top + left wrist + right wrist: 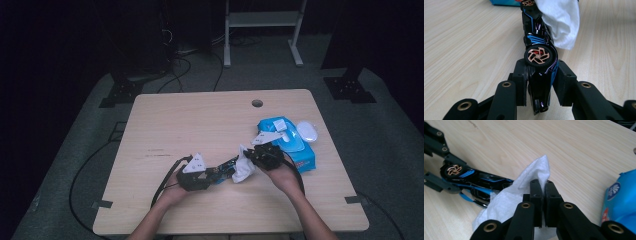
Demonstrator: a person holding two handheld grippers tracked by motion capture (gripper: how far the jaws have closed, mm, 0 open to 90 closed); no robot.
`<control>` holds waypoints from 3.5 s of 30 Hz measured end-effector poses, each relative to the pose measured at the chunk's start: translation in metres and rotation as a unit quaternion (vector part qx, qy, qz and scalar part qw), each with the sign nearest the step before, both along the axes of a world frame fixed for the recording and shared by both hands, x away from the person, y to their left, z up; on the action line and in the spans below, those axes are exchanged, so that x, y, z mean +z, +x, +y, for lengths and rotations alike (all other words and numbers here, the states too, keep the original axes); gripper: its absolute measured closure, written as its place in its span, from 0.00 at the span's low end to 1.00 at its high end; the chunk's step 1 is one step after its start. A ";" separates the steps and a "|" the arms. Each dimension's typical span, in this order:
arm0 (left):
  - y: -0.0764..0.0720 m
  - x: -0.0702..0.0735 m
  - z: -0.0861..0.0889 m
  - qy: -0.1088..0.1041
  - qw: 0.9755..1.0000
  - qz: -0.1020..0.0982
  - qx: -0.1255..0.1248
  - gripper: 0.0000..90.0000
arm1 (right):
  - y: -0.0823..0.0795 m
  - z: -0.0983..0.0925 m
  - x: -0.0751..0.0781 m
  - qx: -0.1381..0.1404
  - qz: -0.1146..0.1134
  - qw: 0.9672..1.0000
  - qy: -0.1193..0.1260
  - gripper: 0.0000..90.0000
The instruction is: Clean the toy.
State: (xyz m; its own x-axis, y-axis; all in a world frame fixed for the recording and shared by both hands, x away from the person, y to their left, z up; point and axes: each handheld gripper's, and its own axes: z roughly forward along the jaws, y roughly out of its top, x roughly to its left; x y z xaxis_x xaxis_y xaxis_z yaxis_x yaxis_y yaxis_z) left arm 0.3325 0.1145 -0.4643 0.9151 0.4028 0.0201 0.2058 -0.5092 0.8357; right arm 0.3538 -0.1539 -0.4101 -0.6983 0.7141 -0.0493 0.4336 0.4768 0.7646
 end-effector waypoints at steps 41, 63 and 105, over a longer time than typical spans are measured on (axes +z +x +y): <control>0.000 0.000 -0.001 0.001 1.000 0.000 0.004 0.74 | -0.015 0.054 -0.006 0.078 0.000 0.997 0.006 0.96; 0.004 -0.002 -0.002 -0.009 1.000 -0.006 0.004 0.73 | -0.008 0.003 -0.006 0.002 -0.001 1.000 0.020 0.97; 0.007 -0.004 -0.008 -0.015 0.999 0.037 0.010 0.60 | -0.028 0.000 -0.022 0.027 -0.004 0.996 0.085 0.97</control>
